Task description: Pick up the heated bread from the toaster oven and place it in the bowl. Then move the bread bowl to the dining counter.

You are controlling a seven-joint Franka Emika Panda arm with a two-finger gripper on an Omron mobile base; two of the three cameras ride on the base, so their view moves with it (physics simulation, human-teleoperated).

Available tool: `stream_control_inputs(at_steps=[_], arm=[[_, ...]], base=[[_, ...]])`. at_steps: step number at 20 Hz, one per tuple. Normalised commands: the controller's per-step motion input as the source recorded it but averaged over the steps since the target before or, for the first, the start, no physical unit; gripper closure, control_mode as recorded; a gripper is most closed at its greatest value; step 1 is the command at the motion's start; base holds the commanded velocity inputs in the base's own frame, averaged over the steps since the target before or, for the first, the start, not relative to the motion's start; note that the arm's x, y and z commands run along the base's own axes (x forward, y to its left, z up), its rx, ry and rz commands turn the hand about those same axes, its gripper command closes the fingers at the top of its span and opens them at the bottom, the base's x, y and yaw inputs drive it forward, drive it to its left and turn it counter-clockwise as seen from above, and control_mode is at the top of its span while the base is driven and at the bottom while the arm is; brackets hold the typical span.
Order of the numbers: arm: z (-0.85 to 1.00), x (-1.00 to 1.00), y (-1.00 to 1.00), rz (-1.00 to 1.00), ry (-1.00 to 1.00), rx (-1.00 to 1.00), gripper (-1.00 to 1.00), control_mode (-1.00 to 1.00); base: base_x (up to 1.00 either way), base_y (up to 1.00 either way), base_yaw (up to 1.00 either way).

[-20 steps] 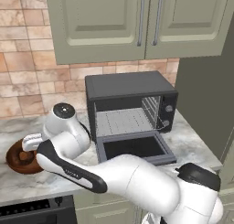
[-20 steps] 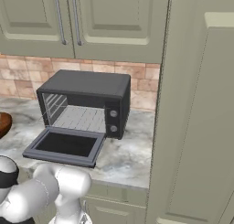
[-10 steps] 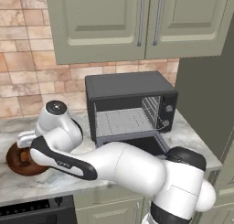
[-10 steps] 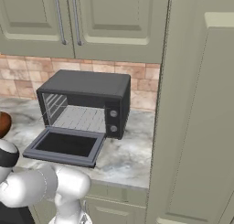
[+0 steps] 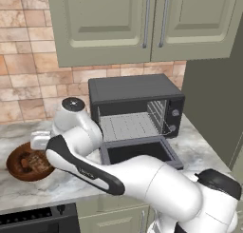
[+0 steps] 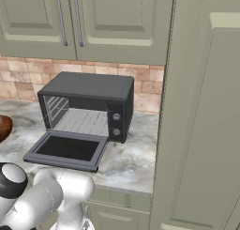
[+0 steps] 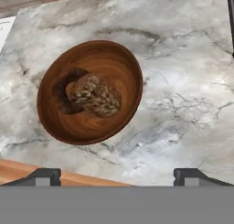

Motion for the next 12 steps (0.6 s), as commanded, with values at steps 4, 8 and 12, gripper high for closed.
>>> stream_control_inputs(at_steps=[4, 8, 12], arm=[[-0.21, -0.02, -0.49, -0.21, 0.12, 0.08, -1.00, -1.00], [-0.62, 0.28, 0.07, -0.12, 0.00, 0.02, -1.00, -1.00], [-0.33, 0.16, 0.24, -0.09, 0.00, 0.05, -1.00, -1.00]], base=[[0.00, 0.00, 0.00], [0.00, 0.00, 0.00], [0.00, 0.00, 0.00]])
